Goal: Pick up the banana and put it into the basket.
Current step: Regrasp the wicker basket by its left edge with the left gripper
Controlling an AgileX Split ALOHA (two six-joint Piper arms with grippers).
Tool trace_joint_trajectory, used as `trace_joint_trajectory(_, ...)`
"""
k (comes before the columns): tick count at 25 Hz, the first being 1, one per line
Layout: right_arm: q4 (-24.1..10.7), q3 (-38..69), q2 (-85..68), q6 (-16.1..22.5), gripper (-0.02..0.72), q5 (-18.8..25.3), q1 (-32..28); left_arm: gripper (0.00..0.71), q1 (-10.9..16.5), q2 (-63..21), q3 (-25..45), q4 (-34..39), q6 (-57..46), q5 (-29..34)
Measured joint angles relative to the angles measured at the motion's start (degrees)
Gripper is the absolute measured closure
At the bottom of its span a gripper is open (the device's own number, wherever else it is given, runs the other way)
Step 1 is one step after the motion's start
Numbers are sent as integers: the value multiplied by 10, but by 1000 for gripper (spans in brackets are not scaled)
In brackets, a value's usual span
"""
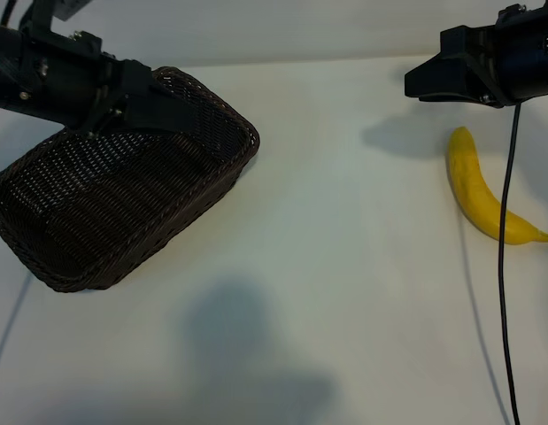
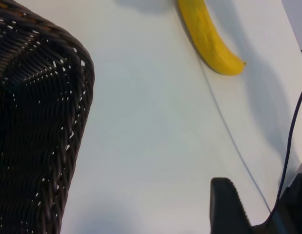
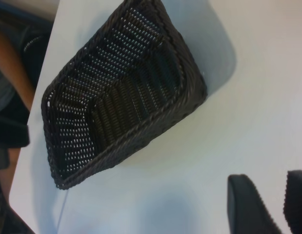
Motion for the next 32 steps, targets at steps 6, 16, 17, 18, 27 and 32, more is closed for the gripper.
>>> trace_joint_trajectory(6, 0, 0, 0, 0, 463, 0, 0, 321, 0, -120, 0, 76, -69, 1)
trace_joint_trajectory(16, 0, 0, 0, 0, 463, 0, 0, 321, 3, -303, 41, 355, -351, 4)
trace_joint_trajectory(17, 0, 0, 0, 0, 463, 0, 0, 321, 11, -320, 62, 377, -376, 5)
trace_joint_trajectory(18, 0, 0, 0, 0, 463, 0, 0, 321, 25, -333, 86, 395, -398, 7)
trace_joint_trajectory(27, 0, 0, 0, 0, 463, 0, 0, 321, 175, -415, 256, 330, -354, -54)
trace_joint_trajectory(32, 0, 0, 0, 0, 463, -35, 0, 322, 248, -343, 310, 236, -272, -126)
